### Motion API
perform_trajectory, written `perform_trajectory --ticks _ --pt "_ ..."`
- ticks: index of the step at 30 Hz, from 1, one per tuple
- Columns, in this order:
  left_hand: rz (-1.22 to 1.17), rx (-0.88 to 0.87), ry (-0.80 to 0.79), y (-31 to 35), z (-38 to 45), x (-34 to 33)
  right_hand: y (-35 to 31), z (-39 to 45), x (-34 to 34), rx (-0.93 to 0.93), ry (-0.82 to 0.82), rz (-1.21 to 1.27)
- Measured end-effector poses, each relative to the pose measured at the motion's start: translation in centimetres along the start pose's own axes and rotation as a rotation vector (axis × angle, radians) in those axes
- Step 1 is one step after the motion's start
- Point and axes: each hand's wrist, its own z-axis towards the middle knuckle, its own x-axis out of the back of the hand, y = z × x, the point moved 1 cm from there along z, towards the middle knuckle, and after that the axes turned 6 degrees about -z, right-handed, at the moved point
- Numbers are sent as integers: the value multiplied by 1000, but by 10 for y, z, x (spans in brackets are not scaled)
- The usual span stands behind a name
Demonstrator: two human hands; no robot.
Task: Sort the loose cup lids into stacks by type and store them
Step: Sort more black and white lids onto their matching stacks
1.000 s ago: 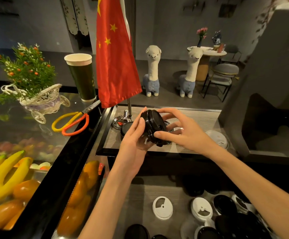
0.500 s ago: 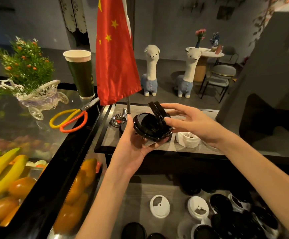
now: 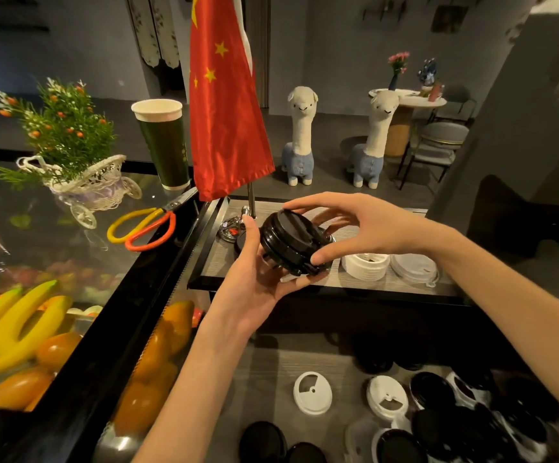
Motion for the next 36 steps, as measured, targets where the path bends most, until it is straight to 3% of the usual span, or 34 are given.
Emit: perform_trajectory --ticks 9,14,17,22,26,29,36 --pt "-102 -41 66 -4 5 5 3 5 -15 4 142 -21" --pt "-75 -57 58 0 8 8 4 13 -14 1 140 -33" --pt "43 -44 39 12 13 6 2 24 -17 22 166 -76" --pt "300 -165 52 42 27 9 -2 55 -17 73 228 -83" --pt "631 -292 281 64 49 30 3 84 -9 14 157 -90" --pt "752 -375 414 65 56 48 12 100 -14 -56 108 -110" --pt "862 -314 466 35 57 76 38 129 -43 -179 -70 -208"
